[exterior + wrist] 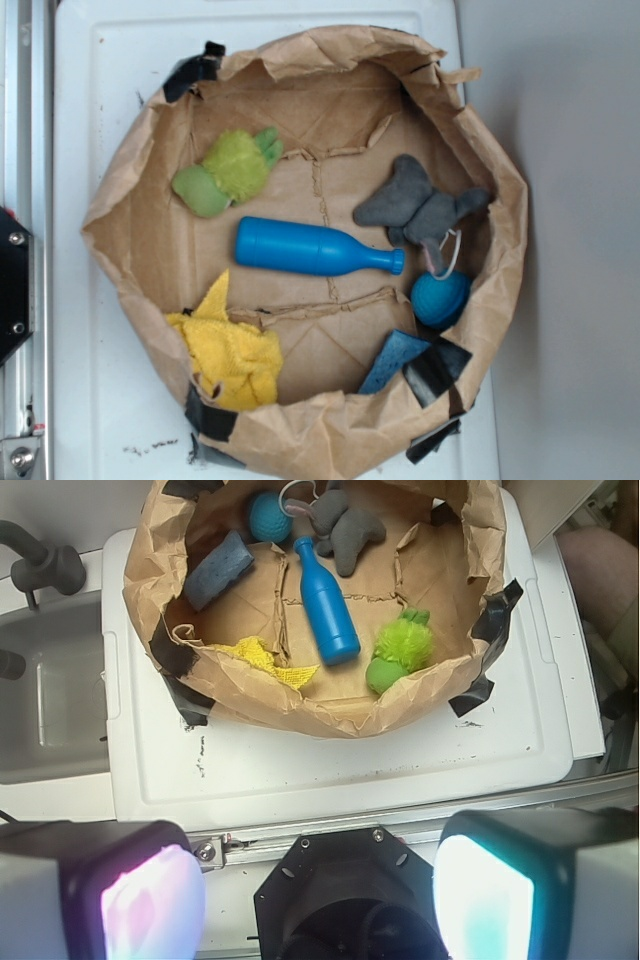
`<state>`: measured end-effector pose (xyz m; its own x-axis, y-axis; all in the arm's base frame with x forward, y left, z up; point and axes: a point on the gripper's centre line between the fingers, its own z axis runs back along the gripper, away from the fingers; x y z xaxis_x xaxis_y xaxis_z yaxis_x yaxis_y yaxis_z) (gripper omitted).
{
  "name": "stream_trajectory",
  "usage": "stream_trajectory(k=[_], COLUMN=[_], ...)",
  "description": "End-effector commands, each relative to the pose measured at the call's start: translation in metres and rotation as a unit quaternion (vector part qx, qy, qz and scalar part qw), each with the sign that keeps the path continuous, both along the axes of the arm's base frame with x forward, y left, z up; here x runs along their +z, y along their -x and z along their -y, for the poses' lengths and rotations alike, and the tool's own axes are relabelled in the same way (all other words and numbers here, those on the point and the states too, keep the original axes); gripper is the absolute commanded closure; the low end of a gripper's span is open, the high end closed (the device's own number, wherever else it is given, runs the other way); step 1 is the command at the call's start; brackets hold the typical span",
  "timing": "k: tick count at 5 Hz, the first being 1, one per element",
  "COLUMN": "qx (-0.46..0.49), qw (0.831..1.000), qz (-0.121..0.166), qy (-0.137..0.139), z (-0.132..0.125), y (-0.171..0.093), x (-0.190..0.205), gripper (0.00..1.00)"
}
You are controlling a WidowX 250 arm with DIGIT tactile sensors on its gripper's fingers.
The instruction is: Grab the blue bottle.
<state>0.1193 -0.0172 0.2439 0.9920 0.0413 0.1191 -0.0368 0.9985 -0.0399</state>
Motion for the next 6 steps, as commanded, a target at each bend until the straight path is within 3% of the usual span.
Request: stream_trajectory(k=[1,2,3,4,6], qx=[0.000,-0.016,-0.044,-0.068,-0.068], qw=[1.000,1.000,0.998,0.997,0.997], qz=[0.000,0.008,0.036,0.041,0.041], qy=[0.000,0.023,-0.007,-0.007,-0.007], z=[0.000,0.004,0.000,-0.009,-0.009], y=[0.000,-0.047,-0.095,-0.125,-0.125], x=[0.000,0.004,-0.017,-0.021,-0.021], gripper=[0.00,0.00,0.00,0.00,0.00])
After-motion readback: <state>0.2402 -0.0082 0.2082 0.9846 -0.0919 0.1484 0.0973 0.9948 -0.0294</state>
